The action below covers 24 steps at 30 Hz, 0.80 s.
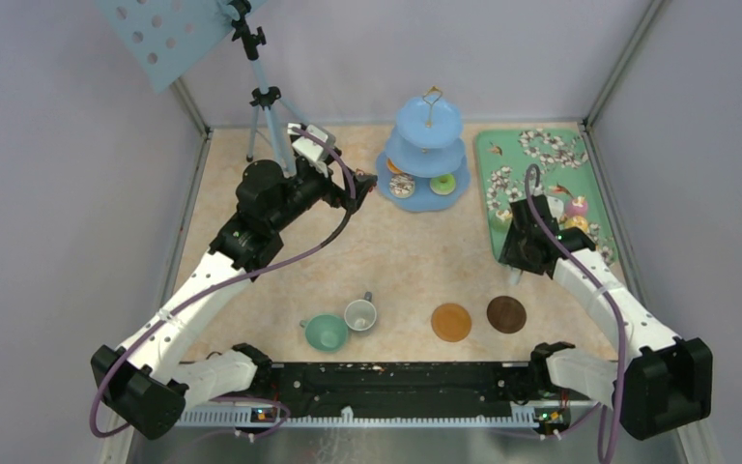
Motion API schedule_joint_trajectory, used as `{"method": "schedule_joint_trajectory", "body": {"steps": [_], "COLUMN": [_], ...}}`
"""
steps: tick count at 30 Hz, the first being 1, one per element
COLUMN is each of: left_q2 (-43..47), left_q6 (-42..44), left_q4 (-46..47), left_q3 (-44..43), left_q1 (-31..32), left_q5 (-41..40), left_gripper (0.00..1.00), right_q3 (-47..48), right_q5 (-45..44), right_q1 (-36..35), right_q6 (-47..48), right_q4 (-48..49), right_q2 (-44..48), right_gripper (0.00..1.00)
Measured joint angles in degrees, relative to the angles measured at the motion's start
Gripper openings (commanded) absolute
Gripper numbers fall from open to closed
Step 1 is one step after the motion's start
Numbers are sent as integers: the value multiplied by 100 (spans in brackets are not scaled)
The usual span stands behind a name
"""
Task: Serve the afternoon tea
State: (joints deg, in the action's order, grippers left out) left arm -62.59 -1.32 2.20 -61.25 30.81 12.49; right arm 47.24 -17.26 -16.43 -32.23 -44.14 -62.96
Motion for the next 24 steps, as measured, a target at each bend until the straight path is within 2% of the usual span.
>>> {"method": "schedule_joint_trajectory", "body": {"steps": [2, 6, 9, 15, 20, 24], "left_q2": [0, 0, 0, 0, 0, 0], "left_q6": [0, 0, 0, 0, 0, 0], "left_q4": [0, 0, 0, 0, 2, 2], "left_q3": [0, 0, 0, 0, 0, 0], "left_q1": [4, 4, 7, 7, 15, 26], "left_q5": [0, 0, 0, 0, -2, -2], "left_gripper": [99, 99, 99, 99, 99, 99], "right_q3": [0, 0, -2, -247, -647, -874], "right_q5": [-4, -31, -52, -66, -70, -76], "right_q1": [0, 0, 0, 0, 0, 0], "right_q6": [0, -22, -50, -210, -367, -439], "right_q4": [-9, -13, 2, 328, 612, 870], "right_q2": [39, 175, 184, 205, 286, 341], "right_gripper": [0, 1, 23, 46, 55, 56]}}
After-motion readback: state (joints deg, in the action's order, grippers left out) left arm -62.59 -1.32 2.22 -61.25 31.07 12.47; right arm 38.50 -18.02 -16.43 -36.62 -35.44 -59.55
